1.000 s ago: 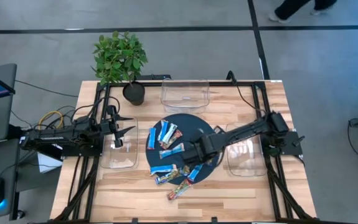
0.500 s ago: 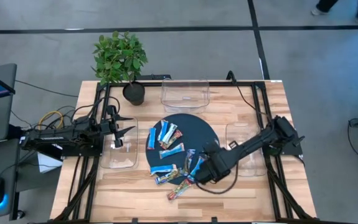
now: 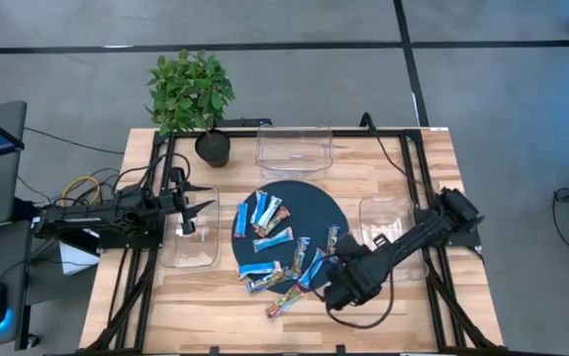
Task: Pick and place Granola Bars by type
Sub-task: Put the orange granola bar into the right transparent bin
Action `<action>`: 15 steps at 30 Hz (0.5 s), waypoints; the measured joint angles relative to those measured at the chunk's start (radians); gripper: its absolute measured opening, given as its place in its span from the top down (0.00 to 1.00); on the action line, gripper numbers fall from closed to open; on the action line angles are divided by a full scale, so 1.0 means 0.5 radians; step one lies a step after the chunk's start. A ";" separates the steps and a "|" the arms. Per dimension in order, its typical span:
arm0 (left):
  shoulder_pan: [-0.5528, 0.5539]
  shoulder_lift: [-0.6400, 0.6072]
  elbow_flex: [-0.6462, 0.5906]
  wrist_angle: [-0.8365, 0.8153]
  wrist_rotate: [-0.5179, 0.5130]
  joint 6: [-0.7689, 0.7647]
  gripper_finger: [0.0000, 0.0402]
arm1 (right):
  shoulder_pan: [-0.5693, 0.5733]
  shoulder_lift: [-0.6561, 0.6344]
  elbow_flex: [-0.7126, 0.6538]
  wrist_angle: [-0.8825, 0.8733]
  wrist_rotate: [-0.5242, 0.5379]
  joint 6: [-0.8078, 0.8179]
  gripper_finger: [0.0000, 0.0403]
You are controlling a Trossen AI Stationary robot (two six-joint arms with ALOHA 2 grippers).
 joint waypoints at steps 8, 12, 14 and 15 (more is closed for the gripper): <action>0.000 0.000 0.000 0.008 0.000 0.015 0.62 | -0.027 -0.187 0.000 0.000 0.217 -0.031 0.95; 0.000 0.000 0.000 0.008 0.000 0.024 0.62 | -0.060 -0.240 -0.043 0.008 0.269 -0.164 0.96; 0.000 0.000 0.000 0.008 0.000 0.024 0.62 | -0.084 -0.286 -0.150 0.002 0.262 -0.160 0.96; 0.000 0.000 0.000 0.008 0.000 0.024 0.62 | -0.094 -0.312 -0.215 0.001 0.238 -0.138 0.96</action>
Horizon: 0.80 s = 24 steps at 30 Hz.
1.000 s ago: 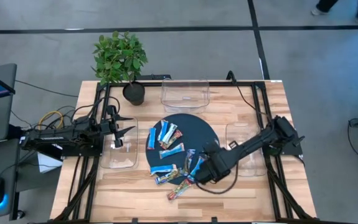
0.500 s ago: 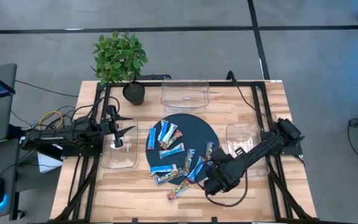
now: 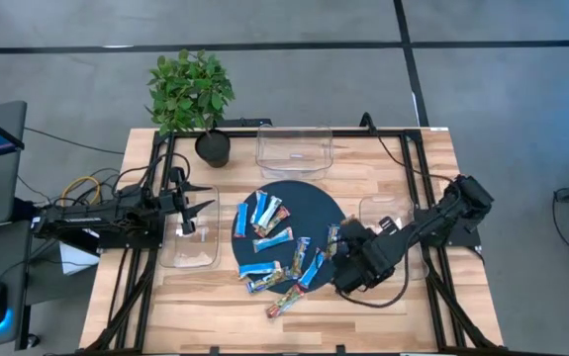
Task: Pick and place Granola Bars by type
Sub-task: Put the orange granola bar into the right transparent bin
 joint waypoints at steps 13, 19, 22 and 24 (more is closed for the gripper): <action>0.000 0.000 0.000 0.000 0.000 0.005 0.62 | 0.072 -0.398 -0.712 0.072 -0.196 0.677 0.93; 0.000 0.000 0.000 0.001 0.000 0.005 0.62 | 0.061 -0.398 -0.823 0.138 -0.205 0.691 0.92; 0.000 0.000 0.000 0.001 0.000 0.005 0.62 | 0.039 -0.398 -0.839 0.126 -0.248 0.691 0.88; 0.000 0.000 0.000 0.001 0.000 0.005 0.62 | 0.030 -0.398 -0.839 0.124 -0.256 0.690 0.85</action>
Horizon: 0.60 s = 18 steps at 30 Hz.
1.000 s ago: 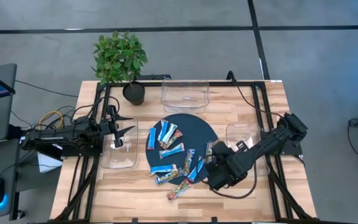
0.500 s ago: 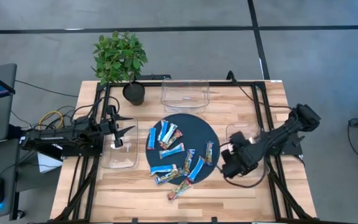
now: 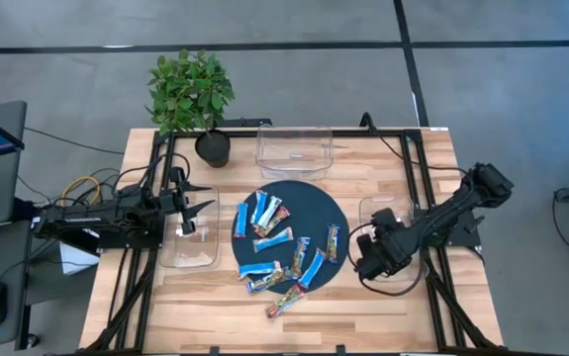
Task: Pick and place Granola Bars by type
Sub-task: Put the orange granola bar into the right transparent bin, then put the red granola bar into the left transparent bin
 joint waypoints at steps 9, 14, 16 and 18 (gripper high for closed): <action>-0.001 0.000 0.000 0.000 0.000 0.000 0.62 | 0.018 0.001 0.015 -0.040 0.078 0.001 0.65; 0.000 0.000 0.000 0.042 0.001 -0.006 0.62 | 0.129 0.000 0.148 -0.061 0.524 -0.002 0.60; 0.000 -0.001 0.000 0.091 0.001 0.009 0.62 | 0.188 0.000 0.214 -0.071 0.677 -0.052 0.59; 0.000 -0.001 0.000 0.163 0.002 0.025 0.62 | 0.249 0.000 0.267 -0.059 0.798 -0.112 0.59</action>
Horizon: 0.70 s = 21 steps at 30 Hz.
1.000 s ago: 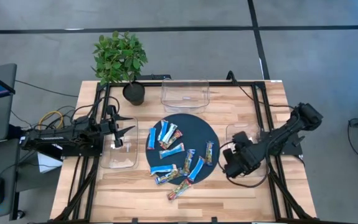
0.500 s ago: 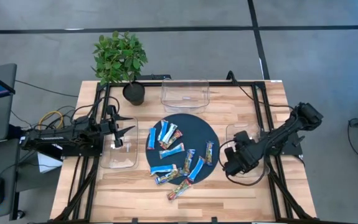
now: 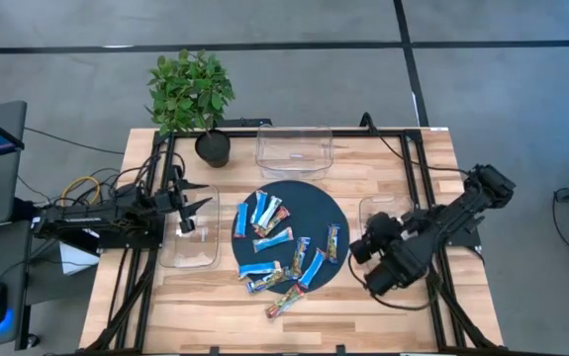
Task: Pick and place Granola Bars by type
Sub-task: Put the red granola bar into the left transparent bin
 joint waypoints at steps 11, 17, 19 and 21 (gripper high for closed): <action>0.000 0.018 0.000 0.080 0.654 -0.299 0.62 | 0.338 0.091 0.032 0.502 1.195 -0.884 0.61; -0.002 0.139 0.001 0.156 0.816 -0.525 0.62 | 0.392 0.232 0.032 0.683 1.671 -1.272 0.61; -0.002 0.216 0.001 0.178 0.803 -0.576 0.62 | 0.373 0.279 0.032 0.677 1.739 -1.291 0.61; -0.008 0.317 0.003 0.259 0.804 -0.623 0.62 | 0.338 0.309 0.032 0.662 1.775 -1.366 0.62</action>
